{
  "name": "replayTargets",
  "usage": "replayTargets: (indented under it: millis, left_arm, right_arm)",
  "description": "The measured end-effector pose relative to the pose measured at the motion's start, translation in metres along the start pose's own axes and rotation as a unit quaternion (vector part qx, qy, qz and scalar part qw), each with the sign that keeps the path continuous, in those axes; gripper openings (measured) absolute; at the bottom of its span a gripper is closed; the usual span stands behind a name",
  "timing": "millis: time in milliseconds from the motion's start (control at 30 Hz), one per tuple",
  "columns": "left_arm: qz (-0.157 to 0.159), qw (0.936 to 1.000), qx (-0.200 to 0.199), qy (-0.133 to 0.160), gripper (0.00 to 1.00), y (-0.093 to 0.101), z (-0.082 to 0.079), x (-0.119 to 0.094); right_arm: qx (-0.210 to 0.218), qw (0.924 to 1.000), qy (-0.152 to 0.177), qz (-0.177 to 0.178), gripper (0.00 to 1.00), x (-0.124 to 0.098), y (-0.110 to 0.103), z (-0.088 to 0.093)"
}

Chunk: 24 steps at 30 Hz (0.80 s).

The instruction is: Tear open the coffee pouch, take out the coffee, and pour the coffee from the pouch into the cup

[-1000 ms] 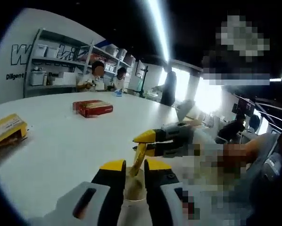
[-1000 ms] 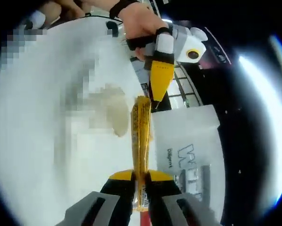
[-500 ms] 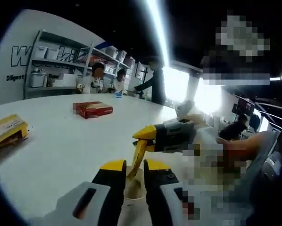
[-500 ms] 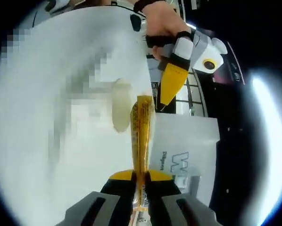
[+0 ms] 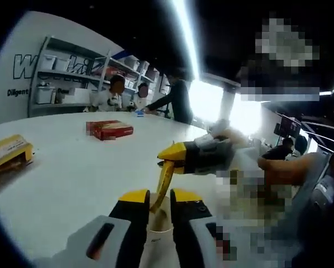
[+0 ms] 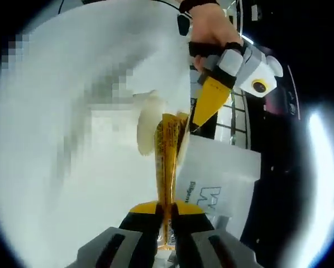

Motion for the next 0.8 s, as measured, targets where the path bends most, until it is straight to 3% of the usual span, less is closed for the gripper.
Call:
replayTargets:
  millis: [167, 433, 633, 800]
  left_arm:
    - [-0.001, 0.9999, 0.014, -0.001, 0.17, 0.002, -0.001, 0.005]
    - [0.009, 0.9963, 0.049, -0.070, 0.18, 0.001, 0.000, 0.024]
    - [0.031, 0.9932, 0.061, -0.094, 0.18, 0.006, 0.002, 0.041]
    - [0.049, 0.9924, 0.070, -0.089, 0.17, 0.011, 0.003, 0.053]
  right_arm:
    - [-0.008, 0.9999, 0.002, -0.007, 0.10, 0.002, 0.000, -0.002]
    - [-0.024, 0.9996, -0.003, -0.011, 0.10, 0.005, 0.002, -0.004]
    - [-0.032, 0.9994, -0.003, -0.012, 0.10, 0.005, 0.001, -0.003]
    - [-0.045, 0.9989, -0.003, -0.015, 0.10, 0.007, -0.002, -0.004]
Point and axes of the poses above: the point that each gripper's makers call its tool centre point, and the gripper's own axes: x roughly forward along the fingers, y roughly to its right, z roughly out of its underside, the point moved 4 cm from there along -x, roughly backward along the fingers, and after that the axes turned 2 degrees about x, right-handed, at the moved point
